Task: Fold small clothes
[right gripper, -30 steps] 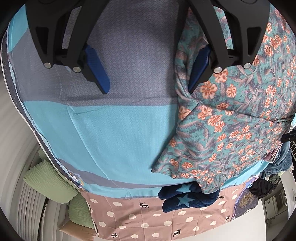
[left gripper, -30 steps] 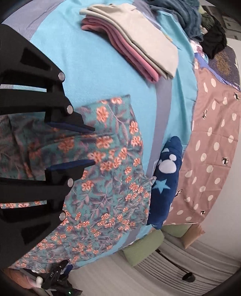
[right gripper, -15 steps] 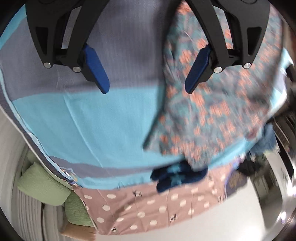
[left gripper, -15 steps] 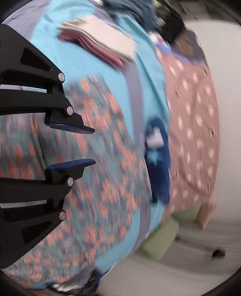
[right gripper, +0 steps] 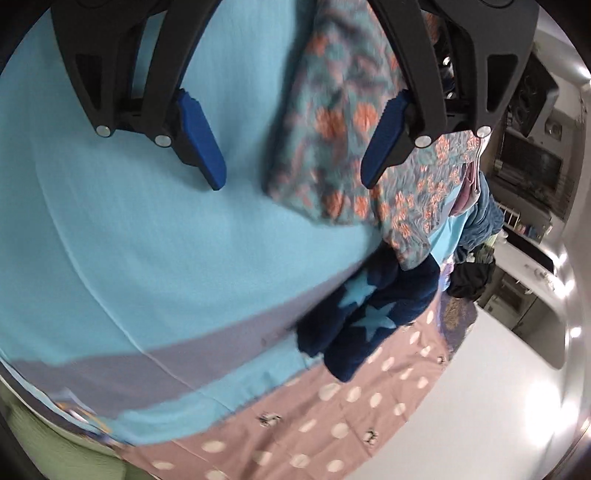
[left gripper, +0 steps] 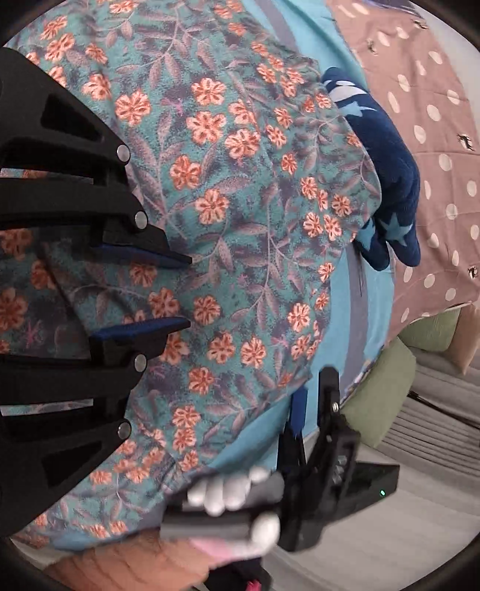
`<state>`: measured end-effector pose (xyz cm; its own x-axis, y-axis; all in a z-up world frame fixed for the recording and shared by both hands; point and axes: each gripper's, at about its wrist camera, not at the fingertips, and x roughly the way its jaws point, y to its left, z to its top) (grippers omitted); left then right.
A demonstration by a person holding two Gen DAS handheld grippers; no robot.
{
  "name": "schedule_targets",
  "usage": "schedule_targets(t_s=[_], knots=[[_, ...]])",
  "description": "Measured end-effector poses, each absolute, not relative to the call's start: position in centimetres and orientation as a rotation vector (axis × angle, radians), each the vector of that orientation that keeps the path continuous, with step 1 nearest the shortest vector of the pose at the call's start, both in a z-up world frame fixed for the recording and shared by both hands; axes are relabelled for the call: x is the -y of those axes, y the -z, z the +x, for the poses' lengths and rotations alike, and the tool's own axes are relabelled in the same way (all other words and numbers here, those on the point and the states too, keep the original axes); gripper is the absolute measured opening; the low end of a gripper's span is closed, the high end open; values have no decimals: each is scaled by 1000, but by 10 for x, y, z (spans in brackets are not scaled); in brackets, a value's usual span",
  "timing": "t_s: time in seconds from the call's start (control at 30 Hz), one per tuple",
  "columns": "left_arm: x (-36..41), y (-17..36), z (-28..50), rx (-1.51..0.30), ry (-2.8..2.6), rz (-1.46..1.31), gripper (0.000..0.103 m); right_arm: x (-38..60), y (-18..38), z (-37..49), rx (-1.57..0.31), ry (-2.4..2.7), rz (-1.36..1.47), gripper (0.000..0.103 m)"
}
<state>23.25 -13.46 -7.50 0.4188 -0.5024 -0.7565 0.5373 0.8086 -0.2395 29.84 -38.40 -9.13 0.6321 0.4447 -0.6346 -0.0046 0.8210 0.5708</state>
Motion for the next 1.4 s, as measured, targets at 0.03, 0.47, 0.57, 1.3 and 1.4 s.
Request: schedule_targets(t_s=[0.03,0.47,0.57,1.3,1.4], knots=[[131,76,233,-936,660,23,29,381,91,301,-854,-297,551,26],[124,76,231,-919,681,-28,29,400,94,288,-791,-50,444,0],[122,77,232,-922,689,-44,30,407,79,274,-736,-72,493,0],[-112,39,68,-834,310,-185,58,313,72,55,-840,-194,172,39],[-113,54,29,-889,395,-132,58,327,73,24,-848,-206,249,43]])
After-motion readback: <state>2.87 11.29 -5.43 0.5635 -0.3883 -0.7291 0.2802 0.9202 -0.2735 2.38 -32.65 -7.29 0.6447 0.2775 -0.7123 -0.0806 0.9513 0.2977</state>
